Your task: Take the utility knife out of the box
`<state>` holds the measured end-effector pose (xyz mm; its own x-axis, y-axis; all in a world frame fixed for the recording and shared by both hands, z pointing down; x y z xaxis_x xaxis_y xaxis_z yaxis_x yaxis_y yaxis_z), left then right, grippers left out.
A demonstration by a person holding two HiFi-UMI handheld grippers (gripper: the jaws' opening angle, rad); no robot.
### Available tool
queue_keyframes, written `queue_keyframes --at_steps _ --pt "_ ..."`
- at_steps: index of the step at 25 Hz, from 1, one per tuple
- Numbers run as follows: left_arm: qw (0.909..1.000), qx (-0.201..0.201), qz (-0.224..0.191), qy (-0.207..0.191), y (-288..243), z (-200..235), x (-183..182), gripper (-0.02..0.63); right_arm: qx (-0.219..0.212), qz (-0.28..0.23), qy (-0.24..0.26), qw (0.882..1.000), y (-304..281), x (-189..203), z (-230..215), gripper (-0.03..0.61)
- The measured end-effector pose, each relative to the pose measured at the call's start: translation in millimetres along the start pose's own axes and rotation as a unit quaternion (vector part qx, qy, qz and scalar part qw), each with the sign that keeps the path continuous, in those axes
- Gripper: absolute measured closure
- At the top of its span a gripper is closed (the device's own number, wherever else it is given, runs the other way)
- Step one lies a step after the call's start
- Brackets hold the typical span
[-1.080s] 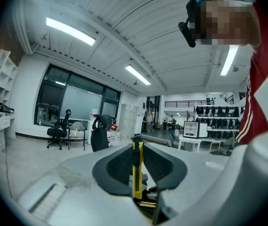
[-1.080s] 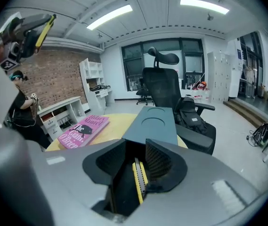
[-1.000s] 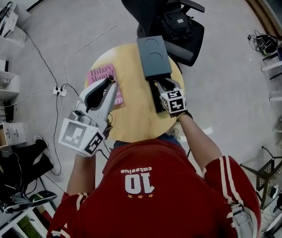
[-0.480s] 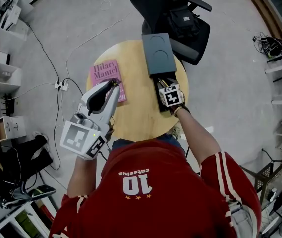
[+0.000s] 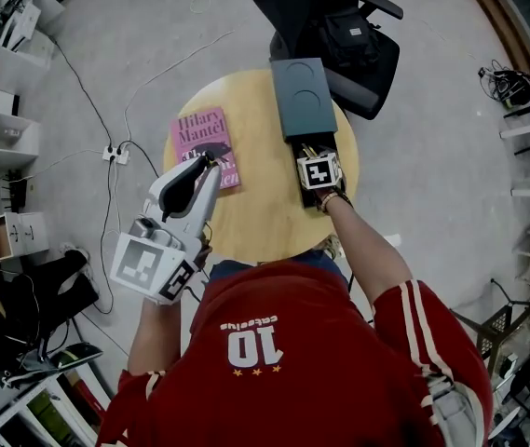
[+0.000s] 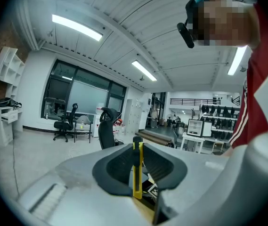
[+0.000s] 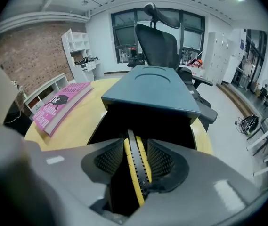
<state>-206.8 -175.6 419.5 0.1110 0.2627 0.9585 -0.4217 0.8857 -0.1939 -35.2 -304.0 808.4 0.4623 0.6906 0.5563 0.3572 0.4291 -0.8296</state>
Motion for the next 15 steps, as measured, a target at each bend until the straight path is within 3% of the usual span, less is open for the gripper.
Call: queue_keyframes --at_steps 15 --pt "0.9999 -0.006 -0.008 -0.005 12 -3 -3 0.54 0.012 -0.018 0.006 1.0 11 -1 -1 0.453"
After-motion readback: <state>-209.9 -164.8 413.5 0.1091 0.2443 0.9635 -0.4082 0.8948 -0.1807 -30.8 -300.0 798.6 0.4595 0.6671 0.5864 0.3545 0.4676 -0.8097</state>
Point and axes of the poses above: the fingertips, and each gripper's own axes: y backward along the fingers, z to its left, x out of its underside, the point moved 1 cm from there along y, backward along the fingers, and after that the axes turned 2 degrees about y, right-handed, at the moved point
